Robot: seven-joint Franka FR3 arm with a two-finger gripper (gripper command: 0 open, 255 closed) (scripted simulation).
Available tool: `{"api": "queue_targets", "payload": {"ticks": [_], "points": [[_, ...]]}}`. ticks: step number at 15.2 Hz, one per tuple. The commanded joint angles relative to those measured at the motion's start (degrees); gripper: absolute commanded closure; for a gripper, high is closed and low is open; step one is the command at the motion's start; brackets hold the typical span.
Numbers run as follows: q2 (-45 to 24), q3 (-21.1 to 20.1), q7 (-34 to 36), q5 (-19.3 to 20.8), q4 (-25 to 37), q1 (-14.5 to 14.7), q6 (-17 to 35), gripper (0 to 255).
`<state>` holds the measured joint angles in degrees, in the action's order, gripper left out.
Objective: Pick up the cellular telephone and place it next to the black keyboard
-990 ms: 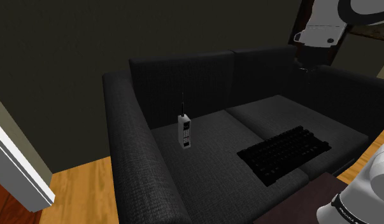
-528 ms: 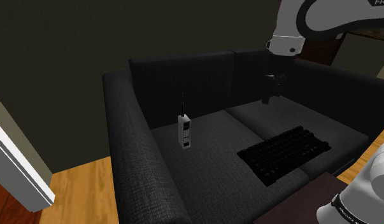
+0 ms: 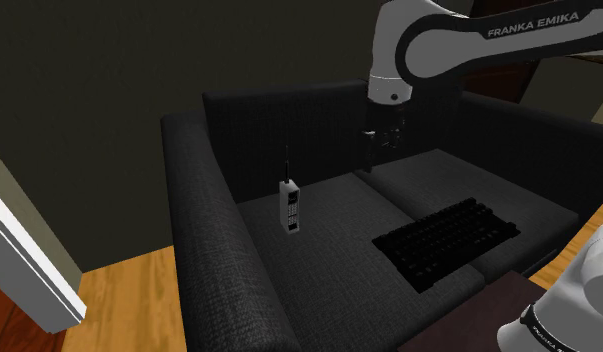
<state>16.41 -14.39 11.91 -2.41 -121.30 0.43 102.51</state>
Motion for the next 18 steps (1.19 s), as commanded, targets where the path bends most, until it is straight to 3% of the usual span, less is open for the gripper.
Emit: {"api": "queue_targets", "payload": {"ticks": [1, 10, 18], "points": [[-3.7, -1.4, 2.2, 1.0, 2.2, 0.2, 1.3, 0], [-25.0, -5.5, 12.5, 9.6, 19.5, 2.9, 2.9, 0], [-46.0, -4.9, 18.6, 17.8, 42.9, 9.6, -2.1, 0]]}}
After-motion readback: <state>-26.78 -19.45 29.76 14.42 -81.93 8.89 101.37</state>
